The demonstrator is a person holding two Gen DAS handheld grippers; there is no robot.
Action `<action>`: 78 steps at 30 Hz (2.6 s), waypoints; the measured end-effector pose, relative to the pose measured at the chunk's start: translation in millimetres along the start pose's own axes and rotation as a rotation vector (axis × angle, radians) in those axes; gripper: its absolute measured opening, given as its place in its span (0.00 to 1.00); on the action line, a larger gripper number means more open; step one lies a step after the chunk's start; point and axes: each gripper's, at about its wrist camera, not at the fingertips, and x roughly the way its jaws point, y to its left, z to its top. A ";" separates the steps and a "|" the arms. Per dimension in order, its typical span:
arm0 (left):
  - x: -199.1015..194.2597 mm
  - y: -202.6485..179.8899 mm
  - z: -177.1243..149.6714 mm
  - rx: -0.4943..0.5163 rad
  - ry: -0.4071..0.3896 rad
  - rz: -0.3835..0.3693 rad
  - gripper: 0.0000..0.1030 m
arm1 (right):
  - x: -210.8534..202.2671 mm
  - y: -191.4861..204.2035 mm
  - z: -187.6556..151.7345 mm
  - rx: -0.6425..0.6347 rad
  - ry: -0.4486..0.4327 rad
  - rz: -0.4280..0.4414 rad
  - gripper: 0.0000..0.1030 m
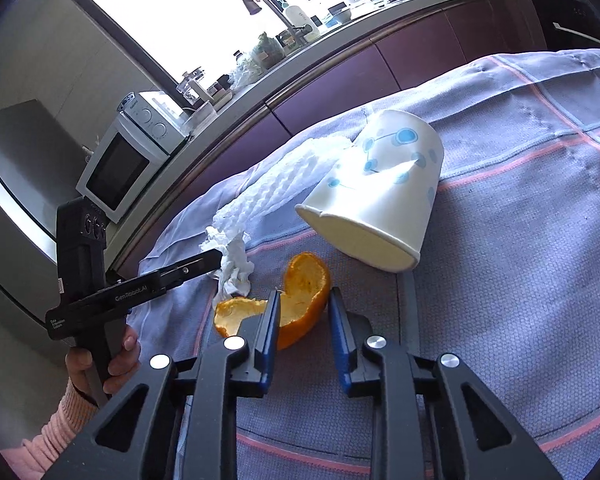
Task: Collect trash
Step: 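Grasp the white tissue with the left tool while the right tool grasps the orange peel, then carry the tissue and orange peel over to the teal bin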
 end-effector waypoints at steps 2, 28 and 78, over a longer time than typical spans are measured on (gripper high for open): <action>-1.5 -2.5 -2.3 0.007 -0.007 -0.003 0.19 | -0.5 1.5 -1.3 -0.006 0.002 0.007 0.10; -114.2 14.5 -60.9 0.030 -0.170 0.025 0.15 | -12.0 42.3 -12.9 -0.060 -0.017 0.141 0.07; -304.2 144.7 -188.6 -0.181 -0.356 0.317 0.15 | 91.9 244.7 -48.6 -0.321 0.226 0.447 0.07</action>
